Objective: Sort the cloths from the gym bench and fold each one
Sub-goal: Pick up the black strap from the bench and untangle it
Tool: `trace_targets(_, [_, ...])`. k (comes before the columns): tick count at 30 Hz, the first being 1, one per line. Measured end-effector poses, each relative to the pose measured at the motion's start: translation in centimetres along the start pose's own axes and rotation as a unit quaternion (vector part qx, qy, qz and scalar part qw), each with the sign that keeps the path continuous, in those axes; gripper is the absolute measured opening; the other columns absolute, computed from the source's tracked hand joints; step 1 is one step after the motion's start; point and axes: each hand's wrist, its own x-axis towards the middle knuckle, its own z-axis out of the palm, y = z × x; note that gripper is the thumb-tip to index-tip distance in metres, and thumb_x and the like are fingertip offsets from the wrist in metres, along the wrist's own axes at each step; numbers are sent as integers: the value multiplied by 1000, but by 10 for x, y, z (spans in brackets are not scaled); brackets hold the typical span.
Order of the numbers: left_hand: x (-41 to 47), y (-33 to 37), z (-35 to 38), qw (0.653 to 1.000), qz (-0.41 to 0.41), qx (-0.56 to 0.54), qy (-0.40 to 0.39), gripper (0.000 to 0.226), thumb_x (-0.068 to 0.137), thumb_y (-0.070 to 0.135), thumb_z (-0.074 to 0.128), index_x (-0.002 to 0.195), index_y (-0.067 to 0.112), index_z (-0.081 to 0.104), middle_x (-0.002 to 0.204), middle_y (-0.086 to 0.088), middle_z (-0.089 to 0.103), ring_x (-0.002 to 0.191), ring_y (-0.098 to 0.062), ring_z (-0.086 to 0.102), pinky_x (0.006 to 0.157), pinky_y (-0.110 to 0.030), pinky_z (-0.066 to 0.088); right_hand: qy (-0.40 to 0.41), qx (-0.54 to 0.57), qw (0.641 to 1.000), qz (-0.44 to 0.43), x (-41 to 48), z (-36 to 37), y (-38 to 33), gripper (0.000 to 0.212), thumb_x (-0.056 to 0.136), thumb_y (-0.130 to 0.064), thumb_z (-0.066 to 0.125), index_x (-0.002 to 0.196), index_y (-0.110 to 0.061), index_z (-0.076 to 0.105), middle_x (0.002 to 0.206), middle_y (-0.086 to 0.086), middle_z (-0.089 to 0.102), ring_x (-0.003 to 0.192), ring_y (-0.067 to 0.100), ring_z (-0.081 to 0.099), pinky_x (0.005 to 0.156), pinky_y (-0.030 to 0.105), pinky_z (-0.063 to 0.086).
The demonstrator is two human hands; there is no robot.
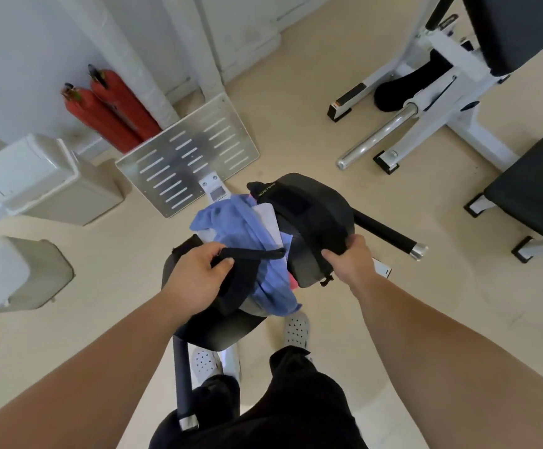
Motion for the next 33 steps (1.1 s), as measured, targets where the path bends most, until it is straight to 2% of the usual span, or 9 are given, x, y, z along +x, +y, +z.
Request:
trace_targets(4, [-8,-7,-6,1000,-17,-7,4,11,98,21,59,88,19,64,79,-4,66,77,-24,63,72,-36,48,-30,-18,999,29,1,5,-7,78,81,-45,77,140,-8,42,130,15,60,117,38,60,97,42,52])
trace_targets(7, [-13,-12,-8,1000,-14,-9,26,10,98,18,59,91,20,66,80,0,67,78,-18,61,69,-27,45,-33,-59,998,15,8,4,-5,82,75,-53,77,140,-11,49,127,15,61,113,38,61,98,48,53])
trace_targets(12, [-21,-22,-10,998,-25,-9,49,14,97,19,60,86,27,64,80,0,67,81,-22,62,73,-36,47,-46,-12,999,-25,-3,-8,-12,58,78,-34,76,130,-13,60,110,10,70,99,32,67,91,45,57])
trace_targets(15, [-26,-23,-16,998,-21,-15,62,15,96,19,60,83,26,63,79,-1,67,81,-25,61,75,-38,47,-49,-48,995,-78,-15,-21,-19,59,78,-33,71,133,-18,55,115,8,67,102,31,65,90,47,57])
trace_targets(20, [-37,-28,-36,996,0,-31,82,13,97,18,57,88,23,65,84,-1,69,85,-26,63,77,-38,49,-49,-94,981,-165,-58,-43,-50,28,78,-30,76,98,-12,70,101,5,63,97,27,64,85,46,57])
trace_targets(23, [-48,-40,-54,994,17,-59,91,14,97,18,57,92,25,68,87,1,72,87,-25,65,82,-41,53,-20,-153,955,-253,-92,-44,-81,52,80,-37,77,124,-12,65,131,3,56,122,25,53,105,41,45])
trace_targets(25, [-55,-52,-70,992,34,-70,101,15,98,18,57,92,26,68,86,2,72,85,-24,65,81,-41,53,-27,-159,948,-276,-125,-42,-108,58,84,-34,75,136,-12,59,134,4,58,125,25,53,107,42,43])
trace_targets(29, [-77,-86,-109,985,64,-71,145,14,99,20,55,89,23,65,82,1,68,82,-27,63,73,-39,50,-51,-159,926,-339,-205,-19,-161,25,82,-27,77,93,-6,67,91,11,67,86,32,63,78,44,54])
trace_targets(33, [-107,-126,-164,968,74,-105,216,14,99,21,53,89,18,62,80,0,66,80,-27,63,69,-37,48,-93,-212,895,-382,-295,29,-207,18,82,-27,77,83,-20,60,80,2,61,72,17,58,60,30,49])
